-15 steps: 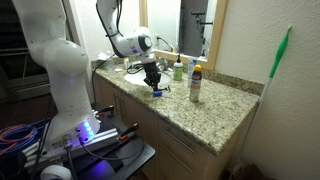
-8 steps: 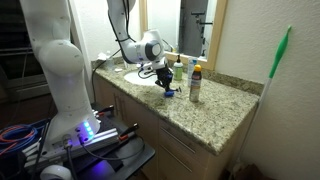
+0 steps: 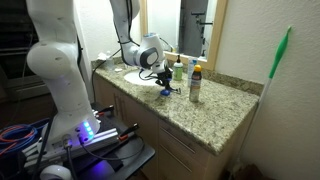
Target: Pick up the shaving stick from the hand washing basin and place it on the counter
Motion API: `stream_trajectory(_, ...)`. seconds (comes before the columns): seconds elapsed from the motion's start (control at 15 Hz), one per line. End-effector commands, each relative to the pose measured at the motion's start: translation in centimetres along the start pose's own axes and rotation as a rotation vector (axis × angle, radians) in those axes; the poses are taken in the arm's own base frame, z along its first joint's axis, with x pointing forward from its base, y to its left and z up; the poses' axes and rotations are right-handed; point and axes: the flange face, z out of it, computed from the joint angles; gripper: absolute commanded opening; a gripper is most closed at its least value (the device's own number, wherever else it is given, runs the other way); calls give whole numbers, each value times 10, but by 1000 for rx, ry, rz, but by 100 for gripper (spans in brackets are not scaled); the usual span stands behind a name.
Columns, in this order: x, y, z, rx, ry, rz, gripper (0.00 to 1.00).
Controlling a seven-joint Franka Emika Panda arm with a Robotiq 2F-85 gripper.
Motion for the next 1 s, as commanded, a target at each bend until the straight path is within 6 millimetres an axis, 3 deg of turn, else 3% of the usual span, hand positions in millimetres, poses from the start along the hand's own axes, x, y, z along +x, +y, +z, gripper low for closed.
stream_trajectory(0.0, -7, 25, 51, -89, -106, 20, 50)
stream_trajectory(0.47, -17, 11, 25, 13, -201, -85, 100)
stream_trajectory(0.67, -25, 26, 11, 65, -277, -177, 100)
stream_trajectory(0.73, -13, -7, 3, 83, -174, -153, 100)
stream_trajectory(0.93, -12, 0, 1, 107, -212, -169, 100)
